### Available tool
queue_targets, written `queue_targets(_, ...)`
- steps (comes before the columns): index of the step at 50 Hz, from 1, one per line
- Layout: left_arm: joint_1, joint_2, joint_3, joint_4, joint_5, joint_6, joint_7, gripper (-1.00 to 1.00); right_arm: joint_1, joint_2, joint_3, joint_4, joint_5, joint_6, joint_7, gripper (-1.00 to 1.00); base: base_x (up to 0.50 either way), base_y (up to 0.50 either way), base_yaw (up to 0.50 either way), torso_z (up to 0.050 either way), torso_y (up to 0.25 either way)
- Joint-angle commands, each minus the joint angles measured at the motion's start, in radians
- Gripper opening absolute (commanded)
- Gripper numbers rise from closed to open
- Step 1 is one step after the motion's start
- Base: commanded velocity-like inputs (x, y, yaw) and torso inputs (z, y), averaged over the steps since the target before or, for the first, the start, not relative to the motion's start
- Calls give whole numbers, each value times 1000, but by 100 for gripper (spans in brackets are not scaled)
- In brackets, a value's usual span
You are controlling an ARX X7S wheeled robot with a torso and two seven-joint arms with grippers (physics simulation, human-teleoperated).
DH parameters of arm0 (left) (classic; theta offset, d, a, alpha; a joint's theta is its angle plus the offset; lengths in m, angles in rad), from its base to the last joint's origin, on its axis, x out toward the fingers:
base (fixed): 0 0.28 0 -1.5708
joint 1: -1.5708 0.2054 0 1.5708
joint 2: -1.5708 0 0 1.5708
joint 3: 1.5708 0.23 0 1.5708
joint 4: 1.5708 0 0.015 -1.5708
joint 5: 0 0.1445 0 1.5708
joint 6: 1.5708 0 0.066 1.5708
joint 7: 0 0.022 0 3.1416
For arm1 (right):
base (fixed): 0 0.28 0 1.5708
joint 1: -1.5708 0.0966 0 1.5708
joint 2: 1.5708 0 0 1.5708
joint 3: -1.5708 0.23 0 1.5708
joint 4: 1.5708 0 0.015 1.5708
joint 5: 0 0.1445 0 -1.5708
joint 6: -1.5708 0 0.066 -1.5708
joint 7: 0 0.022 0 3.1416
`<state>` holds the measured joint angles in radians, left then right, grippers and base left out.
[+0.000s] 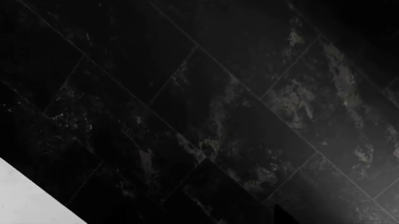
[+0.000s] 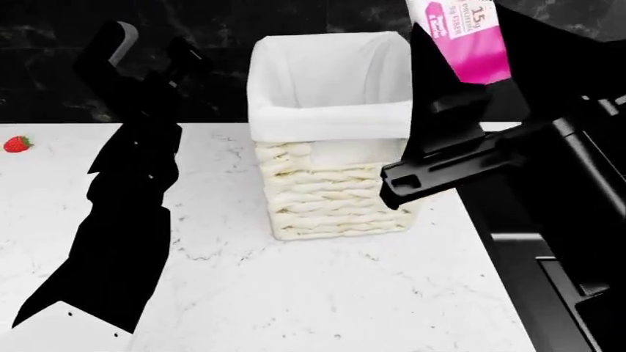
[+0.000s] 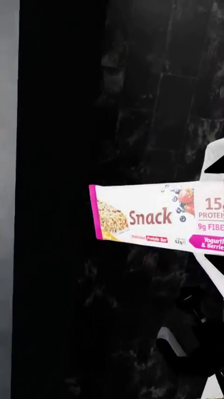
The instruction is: Pick the cereal and bar from the counter and place them in the cabinets closest to them.
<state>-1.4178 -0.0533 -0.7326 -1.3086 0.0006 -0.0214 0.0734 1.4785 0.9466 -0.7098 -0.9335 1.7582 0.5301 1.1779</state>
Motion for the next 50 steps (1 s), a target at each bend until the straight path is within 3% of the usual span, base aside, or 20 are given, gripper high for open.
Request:
queue_targets(1,1,2,13,0,4,-1,-11,100,-138,-240,472,-114,193,333,249,-100,0,0,0,0,0)
queue_targets(3,2,2,15,0,4,-1,-13,100,-166,-389,696,-113,367,536,387,-100,0,0,0,0,0)
queue_targets(5,2,2,20,0,5,0,-15,100,-168,-409,769,-113,391,593,392,-100,0,0,0,0,0)
queue_targets(16,4,4,36,0,2,7,-24,100,-124,-448,929,-114,448,698,393,-100,0,0,0,0,0)
queue_targets(24,4,3,41,0,0,9,-26,100,-68,-430,942,-114,472,666,393,-100,0,0,0,0,0)
queue_targets(30,5,4,44,0,0,11,-30,100,44,-336,812,-114,424,518,393,-100,0,0,0,0,0)
queue_targets(35,6,5,46,0,-1,17,-34,100,277,-191,488,-114,326,253,393,-100,0,0,0,0,0)
queue_targets(39,6,5,49,0,0,21,-38,100,457,-137,251,-110,266,82,392,-100,0,0,0,0,0)
queue_targets(50,6,5,53,0,-2,21,-40,100,617,-197,164,145,205,159,265,-100,0,0,0,0,0)
